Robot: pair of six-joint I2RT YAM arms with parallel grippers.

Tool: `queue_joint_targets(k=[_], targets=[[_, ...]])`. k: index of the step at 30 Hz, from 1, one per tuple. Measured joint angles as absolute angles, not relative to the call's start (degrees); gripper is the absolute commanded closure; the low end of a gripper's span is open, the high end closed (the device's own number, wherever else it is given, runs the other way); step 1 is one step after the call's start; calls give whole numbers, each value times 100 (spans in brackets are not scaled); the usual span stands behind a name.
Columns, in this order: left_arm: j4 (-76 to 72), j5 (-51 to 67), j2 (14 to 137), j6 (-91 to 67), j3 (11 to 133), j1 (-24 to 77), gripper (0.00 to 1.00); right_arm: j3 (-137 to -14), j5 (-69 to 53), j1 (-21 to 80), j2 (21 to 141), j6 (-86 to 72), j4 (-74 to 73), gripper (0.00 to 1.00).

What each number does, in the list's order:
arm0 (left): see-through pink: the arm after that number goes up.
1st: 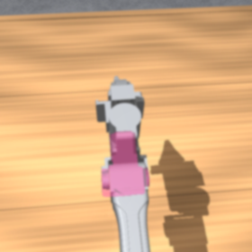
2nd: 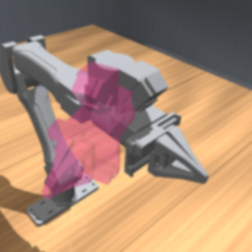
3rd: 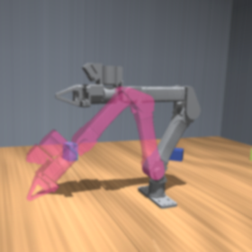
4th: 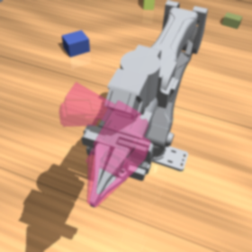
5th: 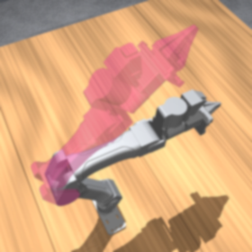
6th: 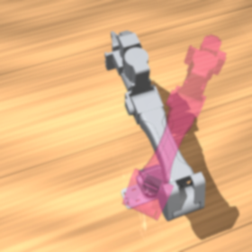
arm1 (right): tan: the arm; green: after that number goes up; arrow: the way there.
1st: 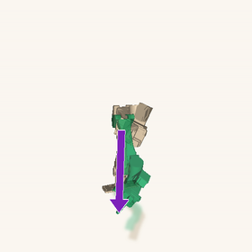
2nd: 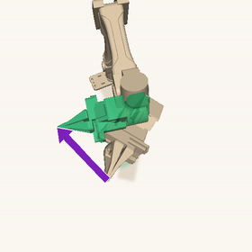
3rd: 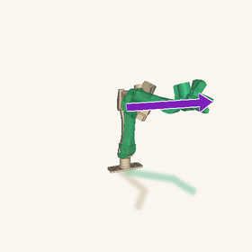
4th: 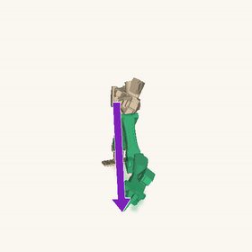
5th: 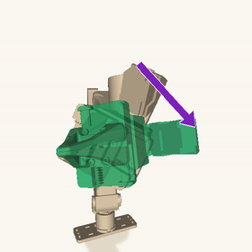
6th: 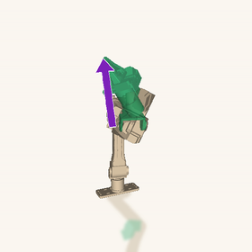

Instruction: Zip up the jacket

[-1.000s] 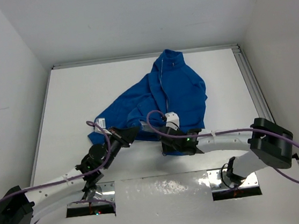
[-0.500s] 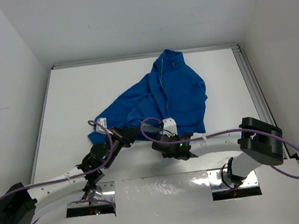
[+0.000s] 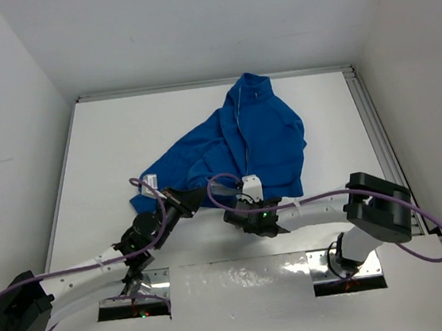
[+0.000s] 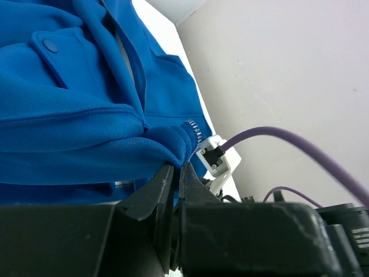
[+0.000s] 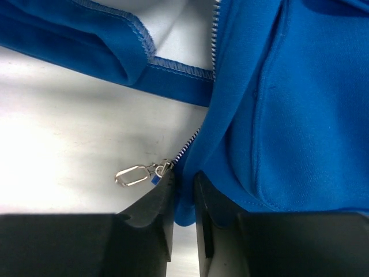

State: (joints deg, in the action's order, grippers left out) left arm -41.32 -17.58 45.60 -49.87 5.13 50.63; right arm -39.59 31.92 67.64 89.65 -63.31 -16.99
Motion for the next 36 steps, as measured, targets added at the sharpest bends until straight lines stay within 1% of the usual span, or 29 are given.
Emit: queue_joint_targets(k=[1,4,6,12,16,18,21,24,27,31,36], targets=[[-4130,-1758,4545,-4987,513,5063,100,-3911,3201,6764,8956,-6348,-1649,88],[-4125,-1754,4512,-4998,513,5063,100,-3632,3223,6764,8779,-6418,-1468,94],[-4101,-1739,4497,-5004,513,5063,100,-3413,3238,6764,8525,-6449,-1372,100],[-4091,-1656,4491,-5057,513,5063,100,-2917,3234,6766,7874,-6289,-976,100],[-4093,-1581,4491,-5133,513,5063,100,-2770,3140,6764,7249,-5472,-596,100],[-4075,-1544,4469,-5153,513,5063,100,-2779,2906,6764,6707,-4744,-266,100],[-3916,-1479,4257,-5159,521,5063,100,-2742,2156,6759,5516,-3743,652,100],[-3607,-1389,3972,-5190,650,5063,100,-2532,1664,6764,4556,-3264,1584,100],[-3535,-1286,3883,-5286,829,5063,100,-2456,1415,6744,4622,-3046,1920,100],[-3658,-1081,4042,-5406,891,5063,100,-2268,991,6737,4960,-2884,1916,100],[-3798,-814,4152,-5498,888,5063,100,-1981,899,6731,4788,-2718,2027,100]])
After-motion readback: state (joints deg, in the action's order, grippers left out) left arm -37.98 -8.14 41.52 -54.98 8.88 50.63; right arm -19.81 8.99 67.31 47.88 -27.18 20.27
